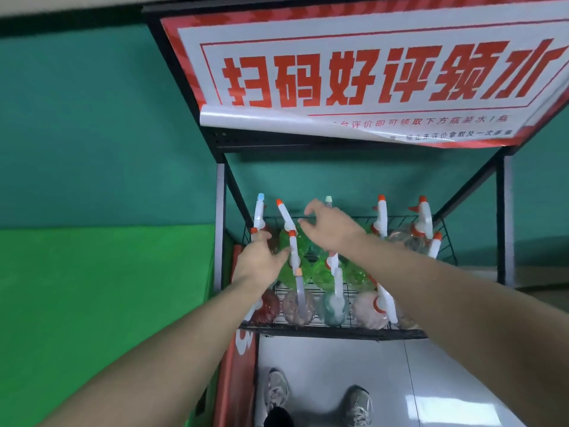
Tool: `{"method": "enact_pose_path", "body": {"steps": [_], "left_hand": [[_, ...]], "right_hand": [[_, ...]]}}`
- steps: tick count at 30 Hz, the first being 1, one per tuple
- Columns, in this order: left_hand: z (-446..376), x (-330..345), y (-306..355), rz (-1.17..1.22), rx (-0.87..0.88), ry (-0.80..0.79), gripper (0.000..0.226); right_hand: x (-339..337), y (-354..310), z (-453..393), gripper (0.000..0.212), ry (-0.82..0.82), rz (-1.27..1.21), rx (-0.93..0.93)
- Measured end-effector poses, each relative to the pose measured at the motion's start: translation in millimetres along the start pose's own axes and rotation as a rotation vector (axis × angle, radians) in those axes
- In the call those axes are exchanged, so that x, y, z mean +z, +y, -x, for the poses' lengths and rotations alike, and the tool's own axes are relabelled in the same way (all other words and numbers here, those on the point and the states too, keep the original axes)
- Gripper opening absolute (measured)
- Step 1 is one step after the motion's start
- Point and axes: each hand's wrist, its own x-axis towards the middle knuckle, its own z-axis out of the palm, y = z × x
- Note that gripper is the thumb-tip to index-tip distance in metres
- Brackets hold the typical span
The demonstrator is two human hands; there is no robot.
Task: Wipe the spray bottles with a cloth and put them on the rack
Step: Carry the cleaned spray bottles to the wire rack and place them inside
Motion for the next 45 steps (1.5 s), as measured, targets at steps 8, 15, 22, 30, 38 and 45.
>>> {"method": "enact_pose_path", "body": {"steps": [8, 15, 22, 30, 38, 45], "left_hand": [[-18, 9, 10, -0.082, 0.039, -0.072, 0.039], [-27, 11, 9, 0.007, 0.033, -0.124, 0.03], [-27, 11, 12, -0.002, 0.039, -0.171, 0.028], [-27, 5, 9, 0.026, 0.012, -0.192, 0.038], [3, -33, -4, -0.082, 0.036, -0.014, 0.024], [45, -35, -28, -0.364, 0.064, -0.12, 0.033]], "right_hand": [[12, -29, -74, 0.055, -0.038, 0.16, 0.035], [26, -26, -88, 0.03, -0.094, 0.131, 0.081], [23, -22, -83, 0.038, -0.06, 0.047, 0.156], [21, -16, -77, 0.055, -0.03, -0.055, 0.155], [-1, -20, -38, 0.056, 0.054, -0.134, 0.047], [16, -35, 1, 0.046, -0.015, 0.026, -0.111]]}}
